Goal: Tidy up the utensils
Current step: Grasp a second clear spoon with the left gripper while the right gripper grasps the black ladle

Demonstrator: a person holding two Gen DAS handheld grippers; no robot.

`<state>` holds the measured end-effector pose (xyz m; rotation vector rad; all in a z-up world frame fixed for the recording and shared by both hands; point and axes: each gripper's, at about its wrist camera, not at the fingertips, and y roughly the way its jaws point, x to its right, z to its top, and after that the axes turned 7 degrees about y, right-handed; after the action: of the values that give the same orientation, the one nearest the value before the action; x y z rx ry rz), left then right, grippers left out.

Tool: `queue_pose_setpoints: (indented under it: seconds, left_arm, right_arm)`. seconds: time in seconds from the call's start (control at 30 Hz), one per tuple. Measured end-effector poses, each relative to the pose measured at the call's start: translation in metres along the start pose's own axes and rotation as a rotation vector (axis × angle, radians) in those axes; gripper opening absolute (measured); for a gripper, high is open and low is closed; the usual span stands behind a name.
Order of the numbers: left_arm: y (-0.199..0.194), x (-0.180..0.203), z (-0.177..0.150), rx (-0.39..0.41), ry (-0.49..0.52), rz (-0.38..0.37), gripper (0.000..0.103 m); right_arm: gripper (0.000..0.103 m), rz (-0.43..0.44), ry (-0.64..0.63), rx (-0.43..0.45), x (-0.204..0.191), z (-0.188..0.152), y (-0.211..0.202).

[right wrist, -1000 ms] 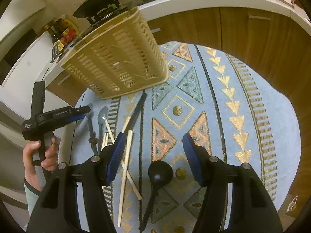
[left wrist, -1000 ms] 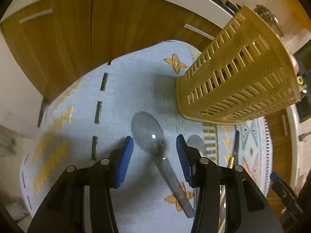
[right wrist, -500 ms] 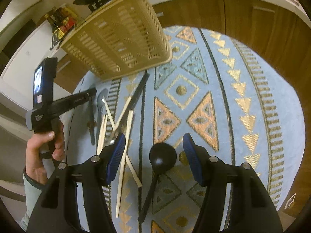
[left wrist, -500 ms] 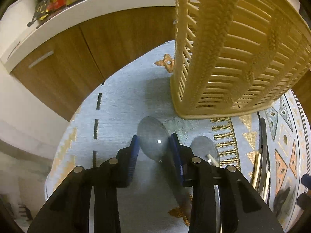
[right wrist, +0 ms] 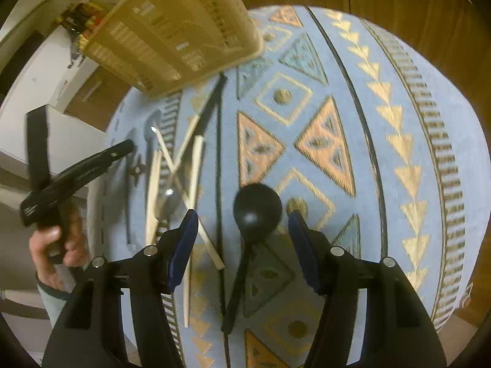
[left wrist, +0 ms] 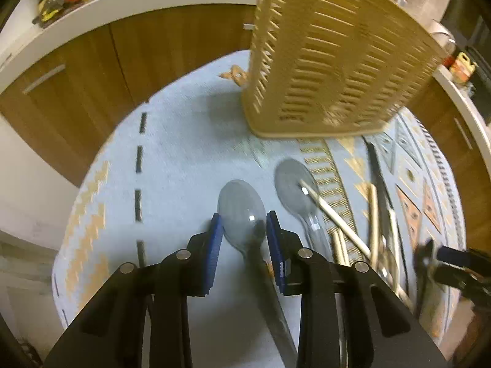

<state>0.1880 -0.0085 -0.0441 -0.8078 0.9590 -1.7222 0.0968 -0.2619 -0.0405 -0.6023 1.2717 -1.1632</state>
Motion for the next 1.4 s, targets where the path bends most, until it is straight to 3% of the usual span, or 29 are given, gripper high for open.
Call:
queue_pose_setpoints:
  seconds: [0.17, 0.4, 0.47, 0.57, 0.67, 0.93, 0.97, 1.03, 1.07, 1.1, 1.4]
  left_arm:
    - [-0.012, 0.003, -0.021, -0.011, 0.02, -0.111, 0.024]
    - [-0.029, -0.008, -0.044, -0.022, 0.049, -0.194, 0.019]
    - [-0.034, -0.007, -0.047, -0.014, 0.054, -0.202, 0.016]
    - [-0.039, -0.01, -0.05, 0.004, 0.049, -0.225, 0.01]
    - [-0.04, -0.019, -0.052, 0.008, 0.018, -0.286, 0.001]
    - [-0.027, -0.046, -0.064, -0.015, -0.076, -0.335, 0.0]
    - [-0.027, -0.046, -0.064, -0.014, -0.078, -0.34, 0.002]
    - [-0.029, -0.043, -0.061, -0.003, -0.069, -0.325, 0.022]
    - [-0.031, -0.041, -0.06, 0.006, -0.065, -0.321, 0.039]
    - [-0.032, -0.038, -0.058, 0.014, -0.062, -0.315, 0.043]
    - [-0.011, 0.003, -0.032, -0.062, 0.06, -0.123, 0.043]
  right_arm:
    - [0.058, -0.051, -0.009, 0.007, -0.007, -0.005, 0.009]
    - [0.057, -0.282, -0.155, 0.1, -0.046, -0.009, 0.028]
    - [0.049, -0.336, -0.199, 0.126, -0.056, -0.012, 0.033]
    - [0.035, -0.32, -0.228, 0.129, -0.059, -0.013, 0.035]
    - [0.035, -0.309, -0.24, 0.133, -0.059, -0.012, 0.035]
    - [0.035, -0.271, -0.225, 0.133, -0.051, -0.013, 0.03]
    - [0.035, -0.27, -0.225, 0.133, -0.051, -0.012, 0.031]
    - [0.035, -0.27, -0.227, 0.134, -0.051, -0.014, 0.029]
    - [0.035, -0.27, -0.227, 0.135, -0.051, -0.016, 0.028]
    - [0.035, -0.269, -0.226, 0.134, -0.051, -0.016, 0.028]
    - [0.035, -0.243, -0.224, 0.118, -0.049, -0.013, 0.028]
